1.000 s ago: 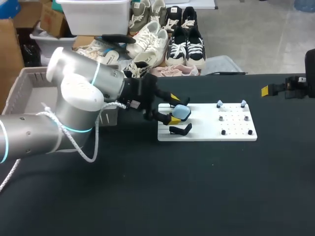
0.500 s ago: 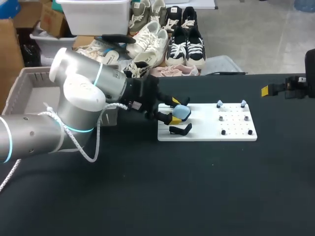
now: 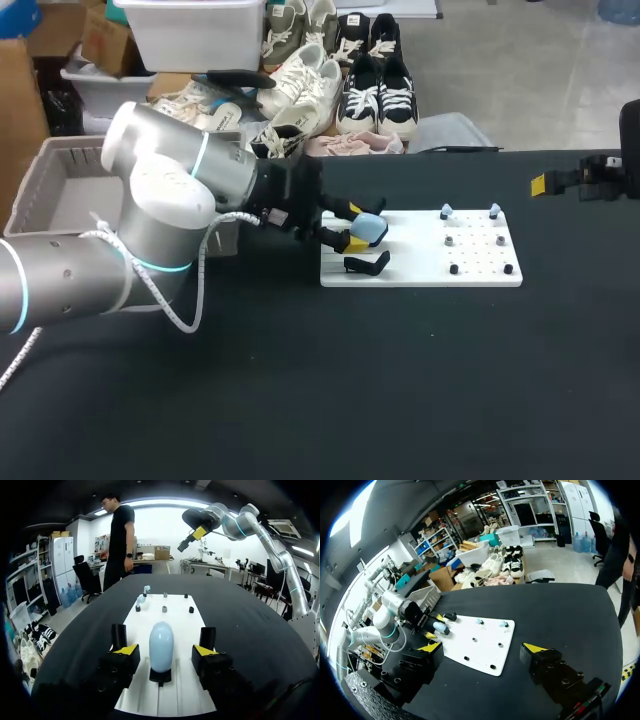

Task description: Pick up each earbud case from the left stands, insert the matching earbuds, close the lid, and place the case in the box.

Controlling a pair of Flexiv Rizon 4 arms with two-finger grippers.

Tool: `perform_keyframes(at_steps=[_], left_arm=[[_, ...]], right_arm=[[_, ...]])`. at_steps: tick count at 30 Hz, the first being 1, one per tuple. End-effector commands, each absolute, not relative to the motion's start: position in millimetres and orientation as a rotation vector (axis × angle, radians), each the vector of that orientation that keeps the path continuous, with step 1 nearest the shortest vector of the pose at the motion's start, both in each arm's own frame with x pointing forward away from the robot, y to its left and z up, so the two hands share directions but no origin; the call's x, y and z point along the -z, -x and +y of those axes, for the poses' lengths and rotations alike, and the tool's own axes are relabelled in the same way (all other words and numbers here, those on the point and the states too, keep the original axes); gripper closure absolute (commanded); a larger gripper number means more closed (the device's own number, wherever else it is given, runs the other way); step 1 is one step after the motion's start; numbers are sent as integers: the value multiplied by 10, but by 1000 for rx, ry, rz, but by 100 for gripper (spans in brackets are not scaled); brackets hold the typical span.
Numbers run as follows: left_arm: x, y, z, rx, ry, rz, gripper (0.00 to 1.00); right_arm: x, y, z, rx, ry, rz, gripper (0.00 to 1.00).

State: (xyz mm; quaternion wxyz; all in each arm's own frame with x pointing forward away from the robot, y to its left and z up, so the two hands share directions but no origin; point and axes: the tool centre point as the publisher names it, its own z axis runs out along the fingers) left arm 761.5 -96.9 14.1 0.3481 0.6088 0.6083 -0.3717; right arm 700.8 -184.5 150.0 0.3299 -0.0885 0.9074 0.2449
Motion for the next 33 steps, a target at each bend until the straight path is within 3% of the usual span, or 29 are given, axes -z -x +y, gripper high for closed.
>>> perform_keyframes(at_steps=[1,8,33], left_arm=[[-119,-7634,-968,964,-1569,1583,34],[-121,-7640,-963,963,-1564,1585,41],[-105,-7668,-967,978,-1551,1591,51]], right_arm=[[-1493,-7013,-1854,-645,235,2372,0],[-1493,-7013,-1854,-645,235,2372,0],[-1493,-7013,-1854,-645,235,2372,0]])
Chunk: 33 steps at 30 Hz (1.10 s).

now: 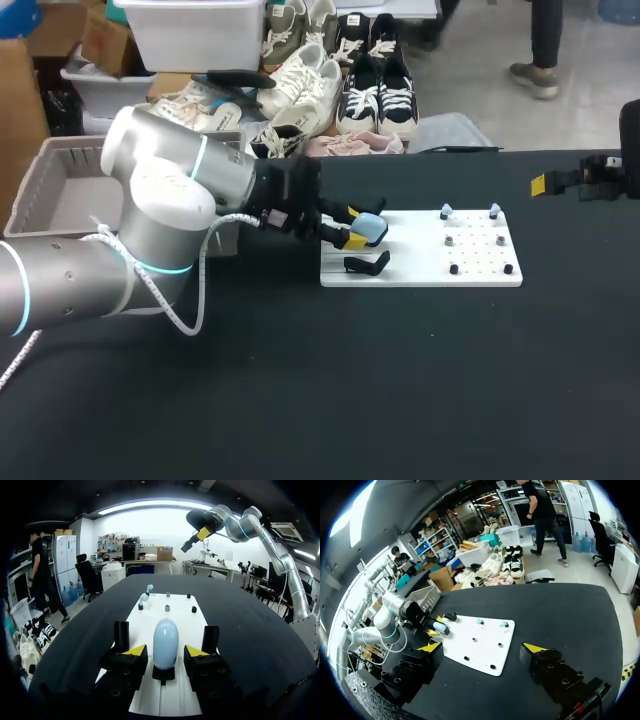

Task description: Pick up each earbud case from the left stands, insert the matching earbuds, close the lid, and place the case in the box.

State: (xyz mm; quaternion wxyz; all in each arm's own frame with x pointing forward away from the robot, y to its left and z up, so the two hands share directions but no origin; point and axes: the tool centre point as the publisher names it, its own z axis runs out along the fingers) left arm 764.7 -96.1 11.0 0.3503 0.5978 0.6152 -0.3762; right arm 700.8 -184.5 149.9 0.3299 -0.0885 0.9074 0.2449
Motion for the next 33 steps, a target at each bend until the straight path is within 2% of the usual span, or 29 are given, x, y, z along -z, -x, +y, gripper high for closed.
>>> perform_keyframes(at_steps=[1,10,24,31,33], left_arm=[[-106,-7669,-968,978,-1551,1590,52],[-102,-7675,-975,988,-1544,1591,54],[-89,-7683,-982,1005,-1530,1590,68],[-91,-7686,-986,1004,-1533,1588,77],[-93,-7687,-986,1003,-1533,1587,85]], right_arm=[[-1493,-7013,-1854,-645,235,2372,0],[-1493,-7013,-1854,-645,235,2372,0],[-1493,-7013,-1854,-645,235,2372,0],[-1493,-7013,-1854,-645,235,2372,0],[-1493,-7013,-1854,-645,235,2372,0]])
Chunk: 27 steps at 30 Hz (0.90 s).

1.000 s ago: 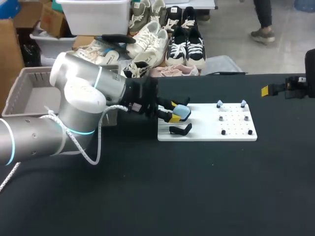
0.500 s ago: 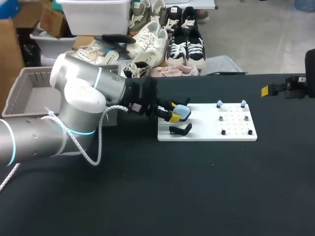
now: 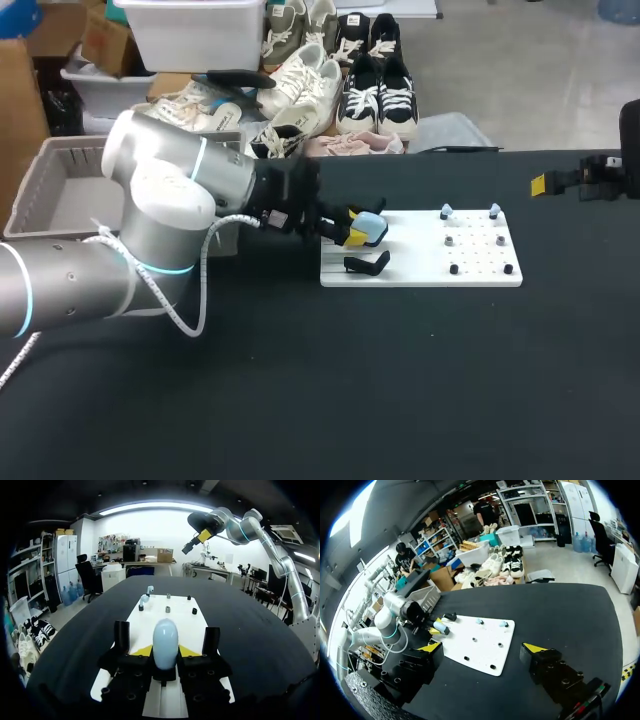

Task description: Pick up each earbud case from the left stands, insert the matching earbuds, close the lid, and place the case in the box.

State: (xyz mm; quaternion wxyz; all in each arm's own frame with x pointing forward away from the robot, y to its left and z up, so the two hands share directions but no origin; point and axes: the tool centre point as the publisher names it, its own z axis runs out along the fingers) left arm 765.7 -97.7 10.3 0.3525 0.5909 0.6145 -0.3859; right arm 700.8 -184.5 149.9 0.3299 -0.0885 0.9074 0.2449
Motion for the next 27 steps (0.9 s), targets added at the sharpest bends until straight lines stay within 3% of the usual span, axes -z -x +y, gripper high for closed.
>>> perform_keyframes(at_steps=[1,2,27], left_arm=[[-94,-7687,-986,1003,-1533,1586,93],[-97,-7686,-986,1003,-1534,1586,100],[-518,-7698,-935,965,-1514,1548,100]], right_arm=[[-1493,-7013,-1854,-645,235,2372,0],[-1493,-7013,-1854,-645,235,2372,0],[-1493,-7013,-1854,-645,235,2372,0]])
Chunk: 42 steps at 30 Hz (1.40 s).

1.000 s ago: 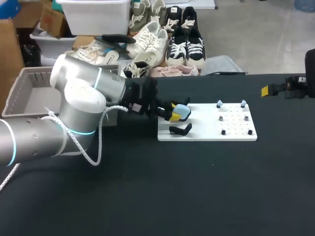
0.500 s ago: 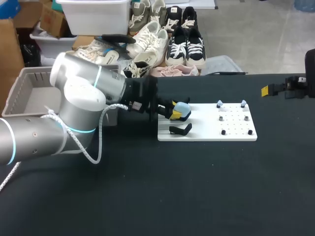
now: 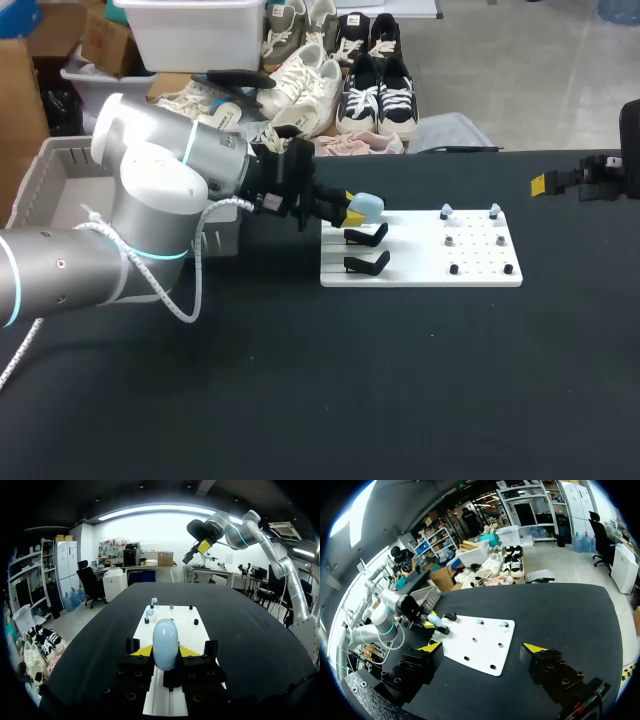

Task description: Pick up each earbud case from the left stands, insert the matching earbuds, close the lid, and place the case in the box.

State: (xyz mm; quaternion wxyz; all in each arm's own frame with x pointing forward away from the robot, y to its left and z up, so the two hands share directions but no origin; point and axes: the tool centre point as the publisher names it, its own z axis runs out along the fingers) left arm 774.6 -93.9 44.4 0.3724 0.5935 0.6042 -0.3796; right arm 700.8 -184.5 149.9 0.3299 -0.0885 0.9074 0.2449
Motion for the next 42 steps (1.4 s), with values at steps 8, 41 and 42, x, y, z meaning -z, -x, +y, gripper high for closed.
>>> perform_keyframes(at_steps=[8,41,42], left_arm=[[-799,-7681,-1035,974,-1502,1514,100],[-1214,-7793,-1564,945,-1584,1475,100],[-1207,-7777,-1554,953,-1582,1473,100]], right_arm=[[-1493,-7013,-1854,-645,235,2372,0],[-1251,-7353,-609,-779,580,2386,0],[-1252,-7362,-602,-778,582,2387,0]])
